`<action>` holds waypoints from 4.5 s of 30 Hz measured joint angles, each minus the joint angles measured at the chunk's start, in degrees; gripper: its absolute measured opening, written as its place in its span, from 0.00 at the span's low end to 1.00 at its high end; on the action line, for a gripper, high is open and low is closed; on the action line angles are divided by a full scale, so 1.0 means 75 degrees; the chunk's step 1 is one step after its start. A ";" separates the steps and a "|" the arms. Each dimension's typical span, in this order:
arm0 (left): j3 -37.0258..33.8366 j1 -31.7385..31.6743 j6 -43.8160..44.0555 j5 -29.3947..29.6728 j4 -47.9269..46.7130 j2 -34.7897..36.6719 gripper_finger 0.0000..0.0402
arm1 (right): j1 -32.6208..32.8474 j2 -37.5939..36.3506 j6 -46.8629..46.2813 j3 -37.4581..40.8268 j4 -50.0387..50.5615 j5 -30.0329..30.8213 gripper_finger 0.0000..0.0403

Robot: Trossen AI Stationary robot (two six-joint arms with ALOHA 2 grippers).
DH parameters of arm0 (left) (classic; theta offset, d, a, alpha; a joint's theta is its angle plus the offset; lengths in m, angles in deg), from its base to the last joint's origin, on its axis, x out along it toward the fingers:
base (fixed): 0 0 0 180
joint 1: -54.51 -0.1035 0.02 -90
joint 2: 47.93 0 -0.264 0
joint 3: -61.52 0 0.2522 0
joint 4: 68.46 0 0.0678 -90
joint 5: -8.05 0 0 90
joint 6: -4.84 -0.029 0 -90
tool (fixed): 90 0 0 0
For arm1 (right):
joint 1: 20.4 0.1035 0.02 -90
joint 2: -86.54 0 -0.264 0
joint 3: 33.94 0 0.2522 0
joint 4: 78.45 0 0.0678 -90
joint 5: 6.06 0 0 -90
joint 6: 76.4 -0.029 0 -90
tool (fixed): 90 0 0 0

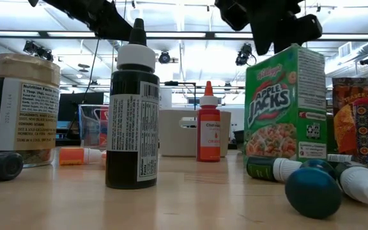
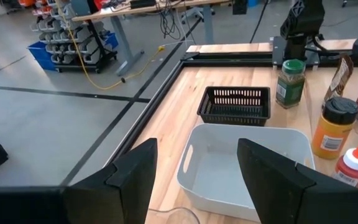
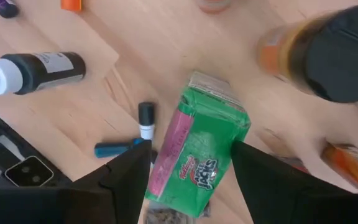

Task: Pick & Place Kitchen Items
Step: Put the green cereal box into the transparent bin

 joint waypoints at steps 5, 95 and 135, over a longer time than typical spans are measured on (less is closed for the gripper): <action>0.0000 0.0002 0.0001 -0.0001 0.0006 0.0002 0.58 | 0.0006 0.0042 0.0139 0.0000 -0.0238 0.0216 0.58; 0.0003 0.0019 0.0135 -0.2686 0.1306 -0.0352 0.57 | -0.1508 -0.0045 0.8164 -0.2250 -0.0045 0.1855 0.28; 0.0938 0.0571 -0.0430 -0.1159 0.1877 -0.2975 0.62 | -0.2588 -0.0019 1.1095 -0.2256 -0.1322 0.1898 0.30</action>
